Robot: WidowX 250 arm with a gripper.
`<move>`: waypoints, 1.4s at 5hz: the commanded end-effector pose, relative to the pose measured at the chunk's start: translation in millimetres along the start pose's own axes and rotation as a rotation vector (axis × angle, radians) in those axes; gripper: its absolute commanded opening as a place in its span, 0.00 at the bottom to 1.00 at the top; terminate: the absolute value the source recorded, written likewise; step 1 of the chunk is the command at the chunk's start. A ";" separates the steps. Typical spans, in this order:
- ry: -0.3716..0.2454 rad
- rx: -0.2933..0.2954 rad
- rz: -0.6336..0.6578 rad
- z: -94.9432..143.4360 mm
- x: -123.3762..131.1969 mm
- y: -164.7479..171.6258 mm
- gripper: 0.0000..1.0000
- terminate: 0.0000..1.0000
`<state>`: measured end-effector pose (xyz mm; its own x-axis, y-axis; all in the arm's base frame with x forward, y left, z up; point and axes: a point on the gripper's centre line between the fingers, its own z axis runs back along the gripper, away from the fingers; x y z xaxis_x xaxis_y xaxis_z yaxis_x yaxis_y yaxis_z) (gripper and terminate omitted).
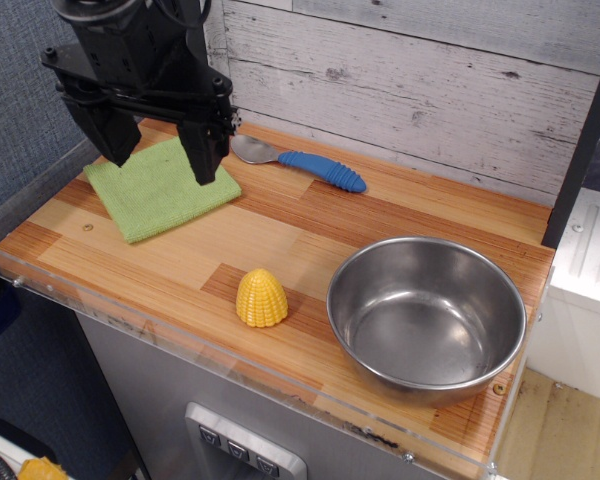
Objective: Place the green towel behind the yellow lemon
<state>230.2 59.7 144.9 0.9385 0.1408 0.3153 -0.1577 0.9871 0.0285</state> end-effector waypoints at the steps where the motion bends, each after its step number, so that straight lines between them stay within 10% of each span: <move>1: 0.000 0.000 0.000 0.0 0.0 0.0 1.00 0.00; 7: -0.075 0.067 0.237 -84.0 71.7 110.4 1.00 0.00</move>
<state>305.0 177.7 73.8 0.8664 0.3640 0.3418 -0.3856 0.9226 -0.0052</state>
